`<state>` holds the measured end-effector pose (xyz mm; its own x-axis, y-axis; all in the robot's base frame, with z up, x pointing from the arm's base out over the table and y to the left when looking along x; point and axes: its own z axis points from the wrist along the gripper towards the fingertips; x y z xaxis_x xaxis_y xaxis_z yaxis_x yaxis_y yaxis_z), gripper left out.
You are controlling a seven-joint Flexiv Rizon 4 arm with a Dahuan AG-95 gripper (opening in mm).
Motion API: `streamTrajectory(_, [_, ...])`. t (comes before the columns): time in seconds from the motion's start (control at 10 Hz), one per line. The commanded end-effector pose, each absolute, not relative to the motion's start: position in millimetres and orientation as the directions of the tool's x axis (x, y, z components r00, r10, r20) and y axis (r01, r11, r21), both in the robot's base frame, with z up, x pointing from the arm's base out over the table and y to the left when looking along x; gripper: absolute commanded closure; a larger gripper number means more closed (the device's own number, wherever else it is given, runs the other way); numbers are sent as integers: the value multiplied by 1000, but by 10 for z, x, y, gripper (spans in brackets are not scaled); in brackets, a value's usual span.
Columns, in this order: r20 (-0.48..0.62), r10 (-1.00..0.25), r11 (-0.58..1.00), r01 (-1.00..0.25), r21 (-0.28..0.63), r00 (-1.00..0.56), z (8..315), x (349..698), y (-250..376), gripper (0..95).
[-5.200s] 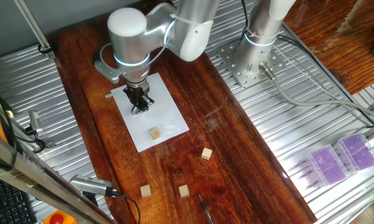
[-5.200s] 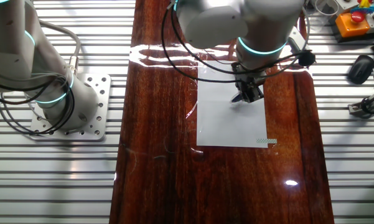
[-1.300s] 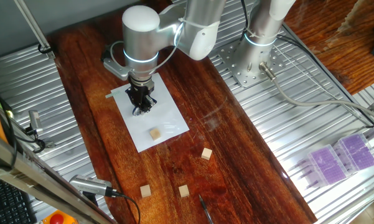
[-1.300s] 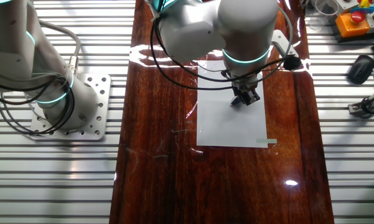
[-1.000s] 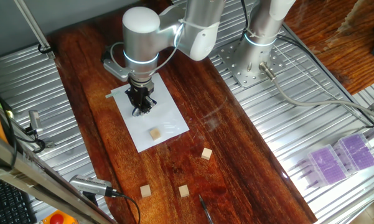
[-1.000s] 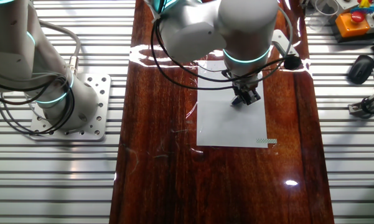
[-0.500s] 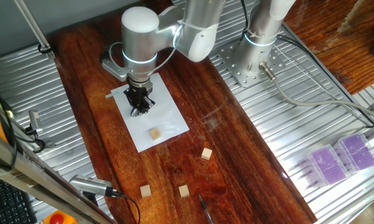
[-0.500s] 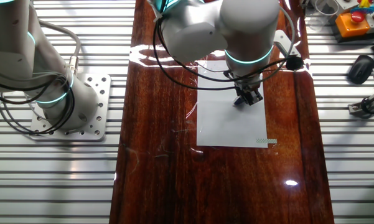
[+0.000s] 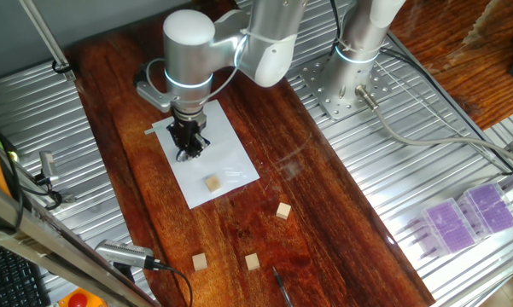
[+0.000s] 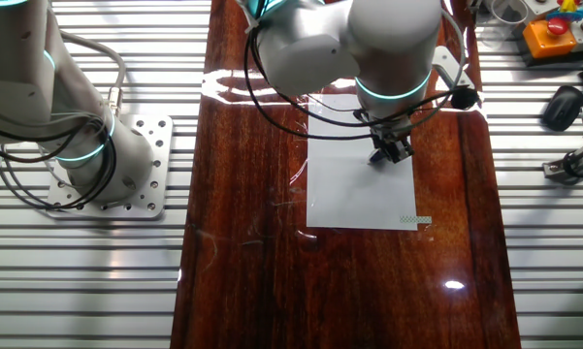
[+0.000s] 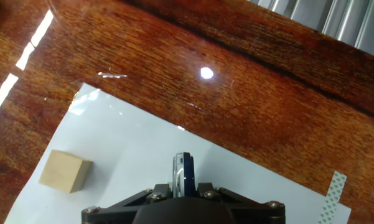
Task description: Use the correction tape on paper
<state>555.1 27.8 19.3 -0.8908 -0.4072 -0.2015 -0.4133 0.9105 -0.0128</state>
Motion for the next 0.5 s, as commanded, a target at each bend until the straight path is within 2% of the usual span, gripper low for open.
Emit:
streamTrajectory(0.1, [-194,-409,910,-415,-12,-891,202,5579,281,950])
streamTrajectory(0.5, [-163,-420,905,-425,-5,-893,251,5540,246,950])
